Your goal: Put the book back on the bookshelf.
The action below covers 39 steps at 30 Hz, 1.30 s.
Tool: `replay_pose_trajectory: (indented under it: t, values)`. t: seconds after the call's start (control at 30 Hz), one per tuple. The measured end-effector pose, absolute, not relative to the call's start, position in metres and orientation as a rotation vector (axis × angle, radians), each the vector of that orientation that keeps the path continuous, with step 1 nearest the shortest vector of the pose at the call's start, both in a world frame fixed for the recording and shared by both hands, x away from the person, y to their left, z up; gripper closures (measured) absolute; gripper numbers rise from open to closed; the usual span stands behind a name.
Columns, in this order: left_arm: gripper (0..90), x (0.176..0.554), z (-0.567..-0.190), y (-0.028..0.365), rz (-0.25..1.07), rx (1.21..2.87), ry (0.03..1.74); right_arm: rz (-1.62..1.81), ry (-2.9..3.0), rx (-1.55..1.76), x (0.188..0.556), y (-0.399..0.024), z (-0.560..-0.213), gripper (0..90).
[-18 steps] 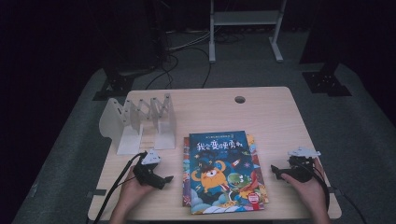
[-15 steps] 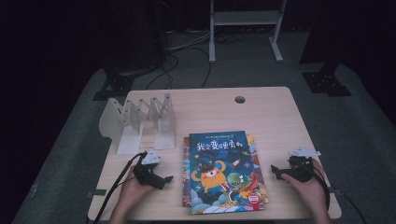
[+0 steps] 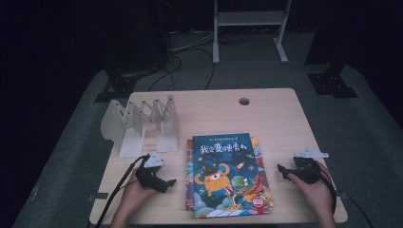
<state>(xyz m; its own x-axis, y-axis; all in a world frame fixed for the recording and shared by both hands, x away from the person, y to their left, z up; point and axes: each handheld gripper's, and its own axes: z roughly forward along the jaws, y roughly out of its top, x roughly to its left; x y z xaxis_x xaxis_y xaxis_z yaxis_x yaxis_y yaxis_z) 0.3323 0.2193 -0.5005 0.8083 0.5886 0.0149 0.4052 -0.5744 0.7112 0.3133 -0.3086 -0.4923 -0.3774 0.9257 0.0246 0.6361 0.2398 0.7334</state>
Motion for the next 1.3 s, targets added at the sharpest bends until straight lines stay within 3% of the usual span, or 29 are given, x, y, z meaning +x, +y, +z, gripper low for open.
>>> replay_pose_trajectory:
  t: [0.6,1.3]
  values:
    - [0.0,0.331,-0.5,0.219,0.324,2.265,0.722,1.062,2.202,1.276,0.35,-0.244,-0.452,26.2]
    - [0.0,0.342,-0.468,0.21,0.343,2.199,0.696,1.055,2.388,1.313,0.397,-0.198,-0.459,29.3]
